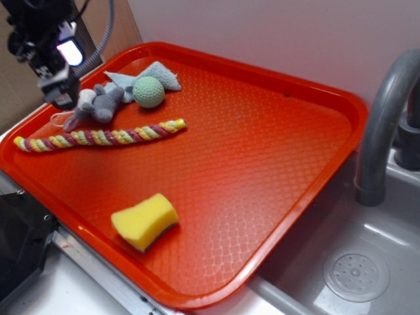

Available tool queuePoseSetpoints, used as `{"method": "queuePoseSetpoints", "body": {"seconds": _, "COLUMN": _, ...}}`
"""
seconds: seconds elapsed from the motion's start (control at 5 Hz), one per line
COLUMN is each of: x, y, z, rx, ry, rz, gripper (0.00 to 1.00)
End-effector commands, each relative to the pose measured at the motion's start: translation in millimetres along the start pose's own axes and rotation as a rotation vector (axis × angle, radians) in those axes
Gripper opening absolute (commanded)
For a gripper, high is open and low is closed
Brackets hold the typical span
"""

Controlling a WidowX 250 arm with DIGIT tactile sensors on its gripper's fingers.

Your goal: Grab the multicolored rope.

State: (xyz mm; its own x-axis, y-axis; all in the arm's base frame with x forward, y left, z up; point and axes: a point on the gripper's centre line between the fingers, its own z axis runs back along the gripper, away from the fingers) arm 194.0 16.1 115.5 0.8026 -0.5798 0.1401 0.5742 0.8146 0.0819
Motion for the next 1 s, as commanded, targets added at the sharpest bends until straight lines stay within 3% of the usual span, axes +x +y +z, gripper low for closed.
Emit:
{"method": "queuePoseSetpoints", "body": {"seconds": 0.0, "x": 5.3, "y": -0.8, "z": -51.0, "rx": -0.045, "ry": 0.087, "rz": -0.051, "gripper": 1.00}}
{"method": "queuePoseSetpoints", "body": {"seconds": 0.4, "x": 2.4, "y": -11.7, "z": -93.2, "rx": -0.090, "ry": 0.170, "rz": -0.128, "gripper": 1.00}}
{"method": "queuePoseSetpoints", "body": {"seconds": 0.6, "x": 2.7, "y": -12.8, "z": -96.8, "rx": -0.086, "ry": 0.171, "rz": -0.146, "gripper": 0.83}}
{"method": "queuePoseSetpoints", "body": {"seconds": 0.8, "x": 2.1, "y": -11.3, "z": -97.6, "rx": -0.084, "ry": 0.173, "rz": -0.136, "gripper": 0.00}}
